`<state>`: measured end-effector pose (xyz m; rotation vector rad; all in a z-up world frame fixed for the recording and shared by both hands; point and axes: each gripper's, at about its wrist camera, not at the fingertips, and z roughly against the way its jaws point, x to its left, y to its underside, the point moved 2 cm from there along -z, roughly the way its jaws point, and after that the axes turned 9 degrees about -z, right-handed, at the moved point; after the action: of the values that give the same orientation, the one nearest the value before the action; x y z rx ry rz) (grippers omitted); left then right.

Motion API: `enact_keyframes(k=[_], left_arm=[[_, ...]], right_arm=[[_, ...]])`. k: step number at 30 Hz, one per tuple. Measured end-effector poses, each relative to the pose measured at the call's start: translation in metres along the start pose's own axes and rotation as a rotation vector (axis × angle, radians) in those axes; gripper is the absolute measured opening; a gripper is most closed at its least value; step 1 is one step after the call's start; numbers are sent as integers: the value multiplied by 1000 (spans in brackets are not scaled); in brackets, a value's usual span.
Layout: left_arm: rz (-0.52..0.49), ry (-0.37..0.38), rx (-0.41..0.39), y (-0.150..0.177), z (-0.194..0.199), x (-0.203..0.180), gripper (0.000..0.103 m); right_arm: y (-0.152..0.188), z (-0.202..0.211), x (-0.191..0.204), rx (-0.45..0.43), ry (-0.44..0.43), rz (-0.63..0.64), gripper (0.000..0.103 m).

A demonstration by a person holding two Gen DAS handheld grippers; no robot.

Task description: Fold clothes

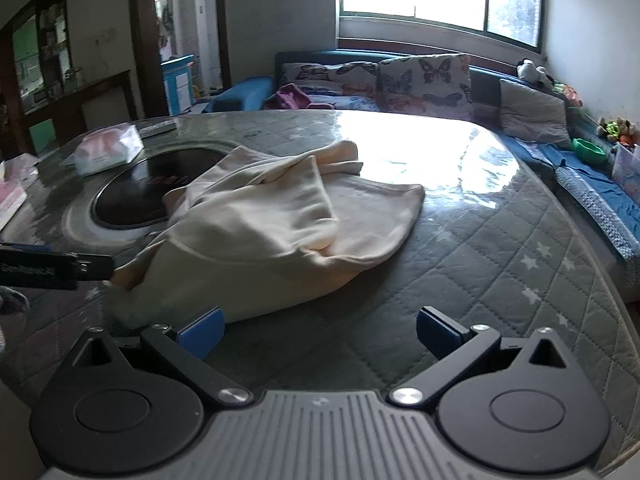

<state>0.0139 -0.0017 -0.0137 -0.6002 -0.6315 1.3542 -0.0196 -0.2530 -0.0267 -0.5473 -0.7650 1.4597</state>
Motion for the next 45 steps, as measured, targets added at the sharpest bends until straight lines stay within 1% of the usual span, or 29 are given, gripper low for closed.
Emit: enact_keyframes(k=[4, 7, 9, 12, 15, 21, 28, 45], left_arm=[[7, -11, 38, 1, 1, -3, 103], [2, 0, 29, 9, 7, -10, 103], [9, 18, 35, 15, 10, -10, 103], [-3, 33, 54, 15, 16, -10, 103], [-3, 43, 58, 16, 20, -13, 103], [-36, 29, 52, 20, 27, -23, 103], [-52, 14, 56, 24, 30, -27, 103], [-77, 10, 61, 29, 36, -35, 103]], right_arm=[[1, 0, 0, -4, 18, 0, 103], [8, 2, 12, 14, 3, 40, 103], [14, 9, 16, 15, -11, 35, 103], [17, 13, 19, 38, -23, 30, 103], [20, 16, 24, 44, -10, 43, 103], [24, 16, 27, 56, 3, 50, 103], [29, 17, 28, 66, 2, 51, 103], [35, 21, 30, 74, 4, 53, 103]])
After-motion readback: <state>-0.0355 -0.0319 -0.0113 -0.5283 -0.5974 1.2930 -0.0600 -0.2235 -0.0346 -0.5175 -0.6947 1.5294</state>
